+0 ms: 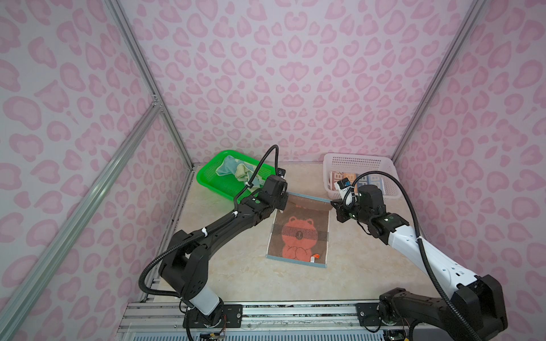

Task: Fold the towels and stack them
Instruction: 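Lower the towel flat onto the table with both grippers, laying it away from the robot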

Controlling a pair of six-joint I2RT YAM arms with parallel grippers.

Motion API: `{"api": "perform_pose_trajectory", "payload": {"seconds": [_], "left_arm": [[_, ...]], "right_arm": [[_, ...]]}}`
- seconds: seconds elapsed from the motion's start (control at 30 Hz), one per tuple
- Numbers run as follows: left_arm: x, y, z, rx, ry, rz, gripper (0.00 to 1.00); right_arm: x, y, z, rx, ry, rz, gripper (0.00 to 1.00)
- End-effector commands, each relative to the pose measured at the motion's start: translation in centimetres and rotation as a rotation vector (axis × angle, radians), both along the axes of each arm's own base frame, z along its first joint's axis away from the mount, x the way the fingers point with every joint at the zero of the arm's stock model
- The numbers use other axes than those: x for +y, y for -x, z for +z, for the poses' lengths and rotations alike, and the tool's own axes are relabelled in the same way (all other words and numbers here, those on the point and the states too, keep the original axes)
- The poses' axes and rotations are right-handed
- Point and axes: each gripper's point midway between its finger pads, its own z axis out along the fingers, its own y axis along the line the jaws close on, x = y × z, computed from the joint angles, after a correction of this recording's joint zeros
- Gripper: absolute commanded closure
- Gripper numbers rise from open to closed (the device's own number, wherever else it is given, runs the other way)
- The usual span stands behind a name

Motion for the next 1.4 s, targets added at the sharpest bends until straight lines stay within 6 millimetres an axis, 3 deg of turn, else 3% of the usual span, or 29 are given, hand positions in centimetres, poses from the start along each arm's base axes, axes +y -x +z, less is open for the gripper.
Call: {"api": "perform_pose_trajectory", "payload": {"seconds": [0.0, 0.17, 0.33, 0.67, 0.9, 1.13, 1.37], "left_arm": [[2.1, 0.4, 0.7, -0.061, -0.034, 0.039, 0.98], [3.0, 1.1, 1.3, -0.09, -0.078, 0.025, 0.98], [2.6, -1.0, 2.8, -0.144, -0.157, 0.026, 0.98], [-0.5, -8.1, 3.8, -0.189, -0.231, 0.029, 0.98], [-1.2, -11.1, 4.6, -0.214, -0.202, 0.053, 0.98], [-1.0, -10.5, 3.1, -0.173, -0.185, 0.04, 0.98], [-0.5, -8.4, -0.1, -0.095, -0.167, 0.029, 0.98]], "right_arm": [[-1.5, 2.1, -2.4, 0.096, 0.036, -0.047, 1.0], [-2.4, 4.0, -2.3, 0.098, 0.03, -0.06, 1.0], [-3.0, 3.6, -0.9, 0.042, 0.035, -0.094, 1.0], [-3.4, -2.7, 1.9, -0.054, 0.05, -0.156, 1.0], [-3.2, -7.0, 3.4, -0.077, 0.095, -0.152, 1.0], [-2.7, -7.6, 2.2, -0.049, 0.098, -0.131, 1.0], [-2.4, -4.8, -1.0, 0.028, 0.045, -0.103, 1.0]]}}
